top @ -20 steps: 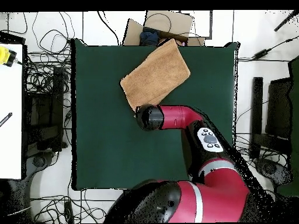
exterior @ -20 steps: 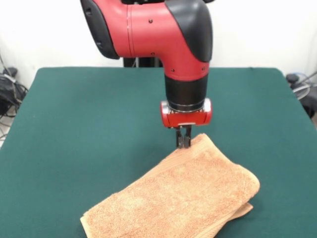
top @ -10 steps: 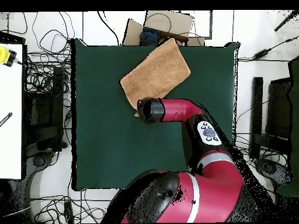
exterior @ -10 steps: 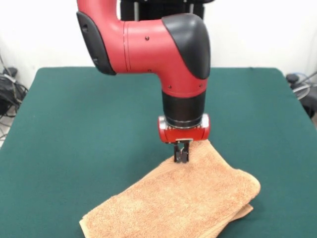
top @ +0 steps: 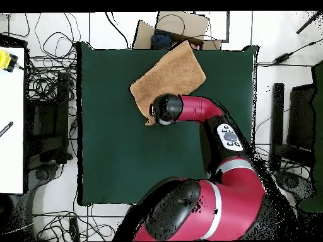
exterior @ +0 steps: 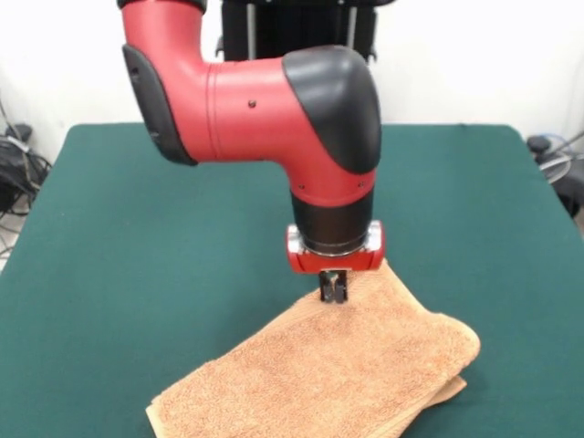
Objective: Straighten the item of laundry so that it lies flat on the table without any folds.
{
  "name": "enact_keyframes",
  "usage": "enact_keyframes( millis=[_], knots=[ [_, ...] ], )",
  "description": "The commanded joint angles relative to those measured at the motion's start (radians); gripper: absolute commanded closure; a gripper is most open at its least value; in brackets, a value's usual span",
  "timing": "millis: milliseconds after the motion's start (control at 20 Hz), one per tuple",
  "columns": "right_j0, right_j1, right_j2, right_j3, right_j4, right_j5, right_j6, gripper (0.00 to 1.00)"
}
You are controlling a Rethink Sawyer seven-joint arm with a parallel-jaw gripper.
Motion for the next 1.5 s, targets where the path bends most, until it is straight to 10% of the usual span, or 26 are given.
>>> enact_keyframes(
  millis=[50,1000,1250,1500],
  knots=[
    [-0.033,0.252,0.116,-0.142,-0.044,-0.244,-0.033,0.00],
    [0.025,0.149,0.029,-0.102,-0.038,-0.099,0.112,0.00],
    [0.044,-0.159,0.009,0.061,-0.025,-0.015,0.108,0.00],
    [0.046,-0.230,0.030,0.013,0.002,0.139,0.026,0.00]
  ],
)
